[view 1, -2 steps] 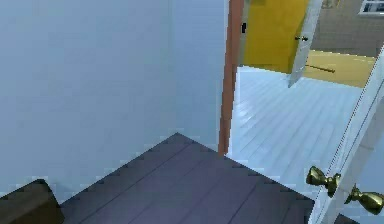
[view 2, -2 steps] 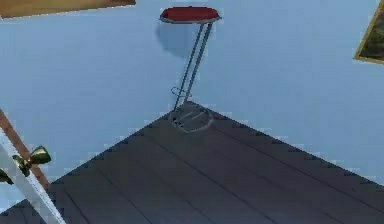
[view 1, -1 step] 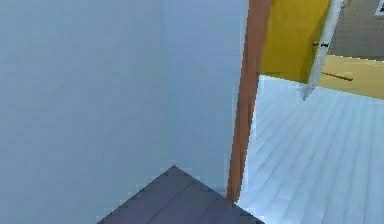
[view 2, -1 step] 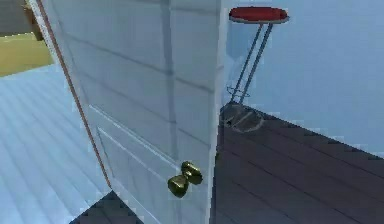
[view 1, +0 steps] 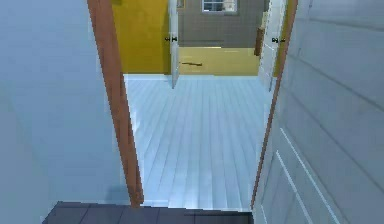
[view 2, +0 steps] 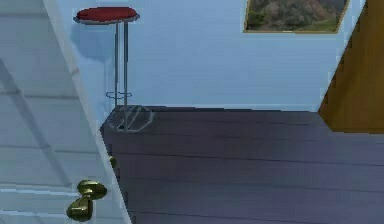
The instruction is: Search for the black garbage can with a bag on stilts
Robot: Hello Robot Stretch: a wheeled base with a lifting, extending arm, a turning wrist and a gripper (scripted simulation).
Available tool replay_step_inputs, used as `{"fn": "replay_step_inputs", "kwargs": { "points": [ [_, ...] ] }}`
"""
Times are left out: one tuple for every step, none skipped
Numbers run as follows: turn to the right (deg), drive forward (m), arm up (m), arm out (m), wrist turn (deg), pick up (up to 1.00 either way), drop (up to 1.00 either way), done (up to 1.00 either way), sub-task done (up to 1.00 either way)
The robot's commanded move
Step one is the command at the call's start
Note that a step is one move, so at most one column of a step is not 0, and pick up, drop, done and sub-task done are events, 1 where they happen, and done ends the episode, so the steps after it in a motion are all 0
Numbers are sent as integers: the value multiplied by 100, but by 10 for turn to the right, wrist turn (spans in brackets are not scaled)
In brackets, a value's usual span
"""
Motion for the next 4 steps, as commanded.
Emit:
{"fn": "replay_step_inputs", "kwargs": {
  "points": [
    [0, 40, 0, 0, 0, 0, 0, 0, 0],
    [60, 0, 0, 0, 0, 0, 0, 0, 0],
    [0, 100, 0, 0, 0, 0, 0, 0, 0],
    [0, 100, 0, 0, 0, 0, 0, 0, 0]
  ]
}}
